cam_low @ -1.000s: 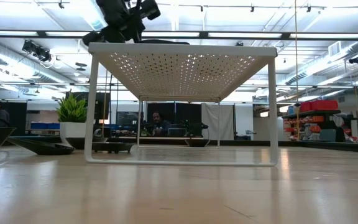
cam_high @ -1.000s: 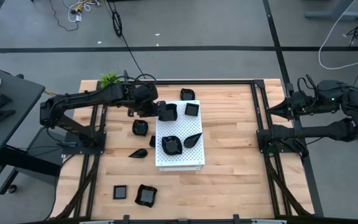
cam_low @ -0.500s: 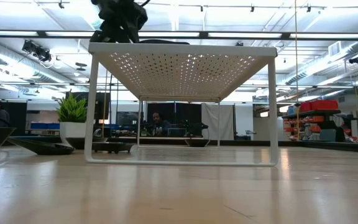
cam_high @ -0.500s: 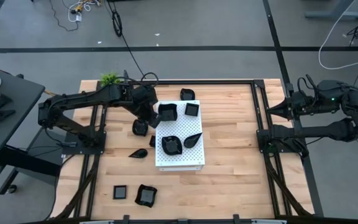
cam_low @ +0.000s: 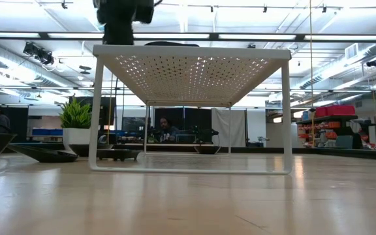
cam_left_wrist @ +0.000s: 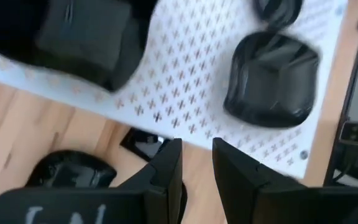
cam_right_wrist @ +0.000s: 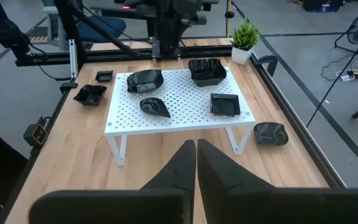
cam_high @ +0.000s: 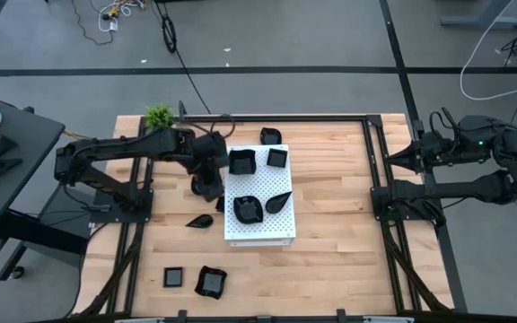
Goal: Pick & Place Mini shaped plates
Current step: Stack the black leaf shaped plate on top of the other black leaf shaped plate on the shelf
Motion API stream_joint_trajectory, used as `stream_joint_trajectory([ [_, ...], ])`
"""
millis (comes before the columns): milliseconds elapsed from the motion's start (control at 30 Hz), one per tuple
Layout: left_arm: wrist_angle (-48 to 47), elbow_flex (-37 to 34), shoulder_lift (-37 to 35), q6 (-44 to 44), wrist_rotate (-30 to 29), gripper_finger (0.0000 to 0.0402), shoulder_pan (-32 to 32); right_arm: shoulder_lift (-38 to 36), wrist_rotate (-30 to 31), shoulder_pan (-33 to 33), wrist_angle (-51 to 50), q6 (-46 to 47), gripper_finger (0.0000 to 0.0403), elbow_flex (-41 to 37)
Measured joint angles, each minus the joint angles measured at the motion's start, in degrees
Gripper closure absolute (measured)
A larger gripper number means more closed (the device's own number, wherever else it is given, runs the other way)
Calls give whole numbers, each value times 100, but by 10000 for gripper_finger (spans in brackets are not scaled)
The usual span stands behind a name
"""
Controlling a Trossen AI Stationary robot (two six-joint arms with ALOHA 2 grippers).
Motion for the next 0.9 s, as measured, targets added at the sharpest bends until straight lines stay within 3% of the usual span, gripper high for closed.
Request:
stream_joint_trajectory([
  [500, -55, -1393, -675, -67, -51, 307, -243, 0, 2, 0, 1, 0, 381, -2],
  [733, -74, -2021, -1077, -2062, -610, 307, -165, 1, 0, 0, 1, 0, 381, -1],
  [900, -56, -2454, -1265, -3429, -680, 307, 21, 2, 2, 0, 2, 1, 381, 0],
])
